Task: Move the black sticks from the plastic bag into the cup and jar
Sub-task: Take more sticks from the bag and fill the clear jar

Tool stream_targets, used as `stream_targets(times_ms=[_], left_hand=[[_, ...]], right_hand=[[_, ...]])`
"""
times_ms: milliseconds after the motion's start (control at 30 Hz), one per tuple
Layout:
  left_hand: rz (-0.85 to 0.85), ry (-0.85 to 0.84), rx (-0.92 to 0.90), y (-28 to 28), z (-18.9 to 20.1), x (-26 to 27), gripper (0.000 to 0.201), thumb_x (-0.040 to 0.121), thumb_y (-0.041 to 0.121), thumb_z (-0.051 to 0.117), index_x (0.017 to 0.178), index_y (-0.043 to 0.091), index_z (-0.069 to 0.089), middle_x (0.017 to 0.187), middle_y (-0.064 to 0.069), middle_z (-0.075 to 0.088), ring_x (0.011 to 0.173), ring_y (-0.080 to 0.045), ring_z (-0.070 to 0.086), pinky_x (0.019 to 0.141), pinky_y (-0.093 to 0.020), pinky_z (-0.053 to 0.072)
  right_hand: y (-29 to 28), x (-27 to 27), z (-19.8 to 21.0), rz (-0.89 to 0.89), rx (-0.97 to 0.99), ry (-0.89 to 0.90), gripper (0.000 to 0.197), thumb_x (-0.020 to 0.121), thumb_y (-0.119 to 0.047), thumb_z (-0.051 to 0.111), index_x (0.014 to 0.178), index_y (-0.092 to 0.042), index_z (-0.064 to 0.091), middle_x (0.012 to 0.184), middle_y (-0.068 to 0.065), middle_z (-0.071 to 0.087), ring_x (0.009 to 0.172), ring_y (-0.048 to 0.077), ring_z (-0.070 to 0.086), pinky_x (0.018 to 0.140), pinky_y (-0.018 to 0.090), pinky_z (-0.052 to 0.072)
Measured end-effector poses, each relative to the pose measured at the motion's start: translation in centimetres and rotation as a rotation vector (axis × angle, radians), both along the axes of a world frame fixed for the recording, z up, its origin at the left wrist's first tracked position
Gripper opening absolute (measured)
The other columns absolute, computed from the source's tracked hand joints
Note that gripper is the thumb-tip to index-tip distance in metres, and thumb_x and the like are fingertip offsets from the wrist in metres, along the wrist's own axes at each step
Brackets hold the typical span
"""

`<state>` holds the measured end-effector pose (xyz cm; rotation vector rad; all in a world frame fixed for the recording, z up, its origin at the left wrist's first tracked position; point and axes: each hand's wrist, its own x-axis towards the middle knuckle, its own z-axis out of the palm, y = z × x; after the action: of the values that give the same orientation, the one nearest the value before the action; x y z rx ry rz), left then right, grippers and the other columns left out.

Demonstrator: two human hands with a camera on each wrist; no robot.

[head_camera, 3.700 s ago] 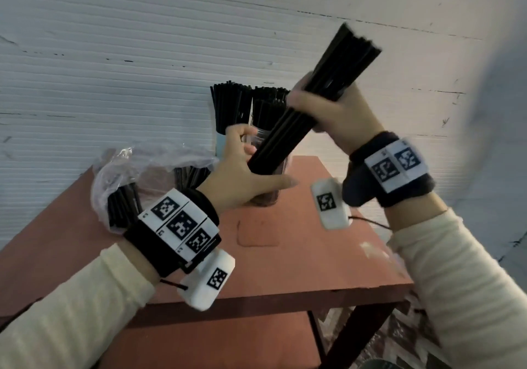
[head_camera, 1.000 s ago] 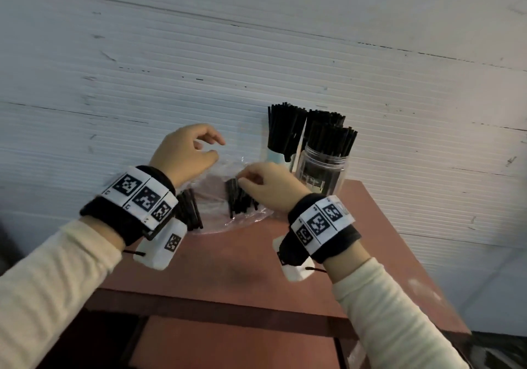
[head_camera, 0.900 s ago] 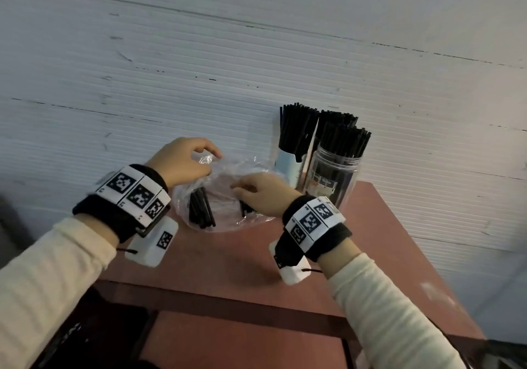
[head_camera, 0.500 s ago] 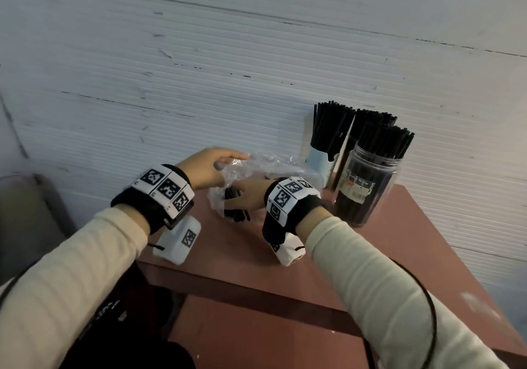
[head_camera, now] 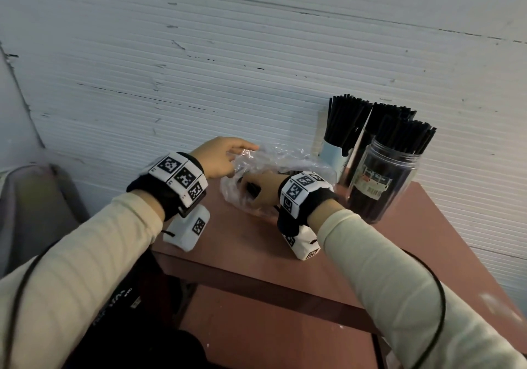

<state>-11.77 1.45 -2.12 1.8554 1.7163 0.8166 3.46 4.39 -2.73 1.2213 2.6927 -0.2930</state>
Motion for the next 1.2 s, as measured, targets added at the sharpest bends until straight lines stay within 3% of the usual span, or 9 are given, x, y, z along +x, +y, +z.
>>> stream_targets(times_ms=[100,233,333,500,633,767,967,1067,1200], left_hand=[[0.009,-0.019,0.013,0.2,-0.1,0.2,0.076,0.075,-0.018,0.061,0.135,0.029,0.054,0.138,-0.005,0.053,0.13,-0.015,0.046,0.093,-0.02,0.039],[0.016,-0.001,0.02,0.3,-0.4,-0.2,0.075,0.076,-0.015,0.061,0.134,0.032,0.054,0.131,-0.006,0.058,0.122,-0.017,0.054,0.085,-0.018,0.041],[0.009,0.034,0.027,0.7,-0.7,-0.4,0.078,0.073,-0.014,0.061,0.131,0.037,0.054,0.127,-0.001,0.062,0.117,-0.013,0.056,0.074,-0.013,0.042],[0.009,0.046,0.03,0.7,-0.9,0.0,0.075,0.076,-0.01,0.063,0.131,0.04,0.053,0.133,0.004,0.057,0.124,-0.015,0.052,0.094,-0.031,0.049],[0.08,0.18,0.324,-0.4,-0.2,1.3,0.048,0.075,0.001,0.067,0.113,0.03,0.065,0.12,0.005,0.061,0.106,-0.008,0.052,0.078,-0.011,0.038],[-0.16,0.196,0.424,-1.7,0.6,4.4,0.044,0.073,0.022,0.078,0.112,0.032,0.061,0.116,0.008,0.056,0.111,-0.007,0.05,0.095,-0.025,0.04],[-0.328,0.367,0.257,-2.1,0.9,11.5,0.035,0.071,0.037,0.081,0.099,0.031,0.061,0.088,0.018,0.061,0.085,-0.006,0.06,0.078,-0.021,0.046],[-0.285,0.156,0.221,-2.0,1.1,13.0,0.016,0.08,0.033,0.074,0.074,0.033,0.06,0.066,0.005,0.068,0.06,-0.013,0.066,0.06,-0.027,0.054],[-0.262,-0.129,0.176,-2.0,1.2,15.4,0.029,0.085,0.042,0.069,0.076,0.015,0.063,0.064,-0.004,0.067,0.053,-0.016,0.064,0.054,-0.028,0.052]], right_hand=[[0.8,-0.2,-0.5,-0.028,0.009,0.019,0.04,0.079,-0.025,0.071,0.116,-0.024,0.056,0.113,-0.001,0.063,0.1,0.023,0.06,0.091,0.04,0.051],[1.1,1.4,0.4,-0.061,-0.088,0.126,0.051,0.084,0.001,0.064,0.129,-0.022,0.054,0.124,0.0,0.058,0.083,0.013,0.059,0.054,0.014,0.049],[1.0,3.1,1.1,-0.083,-0.086,0.243,0.051,0.082,0.002,0.066,0.125,-0.026,0.062,0.119,-0.007,0.058,0.088,0.007,0.054,0.06,0.01,0.043],[0.2,5.6,2.5,-0.162,-0.12,0.285,0.035,0.082,0.001,0.06,0.102,-0.025,0.071,0.081,-0.001,0.066,0.06,0.006,0.064,0.045,0.015,0.046],[-1.0,8.4,4.0,-0.145,-0.127,0.246,0.034,0.081,-0.002,0.061,0.095,-0.03,0.073,0.082,-0.005,0.071,0.062,0.007,0.069,0.068,0.026,0.059],[-2.8,11.3,6.2,-0.121,-0.136,0.234,0.032,0.082,-0.005,0.062,0.097,-0.031,0.073,0.081,-0.006,0.071,0.064,0.006,0.069,0.063,0.016,0.051],[-6.2,14.0,8.5,-0.029,-0.115,0.246,0.032,0.083,-0.007,0.062,0.104,-0.031,0.069,0.069,-0.011,0.06,0.048,0.0,0.057,0.048,0.012,0.042],[-7.0,15.7,9.3,-0.027,0.021,0.303,0.036,0.084,-0.019,0.068,0.113,-0.039,0.065,0.083,-0.014,0.062,0.063,-0.005,0.058,0.063,0.017,0.047],[-7.0,17.6,10.6,-0.076,0.45,0.609,0.033,0.081,-0.05,0.067,0.112,-0.038,0.065,0.1,-0.014,0.064,0.091,0.0,0.059,0.083,0.022,0.048]])
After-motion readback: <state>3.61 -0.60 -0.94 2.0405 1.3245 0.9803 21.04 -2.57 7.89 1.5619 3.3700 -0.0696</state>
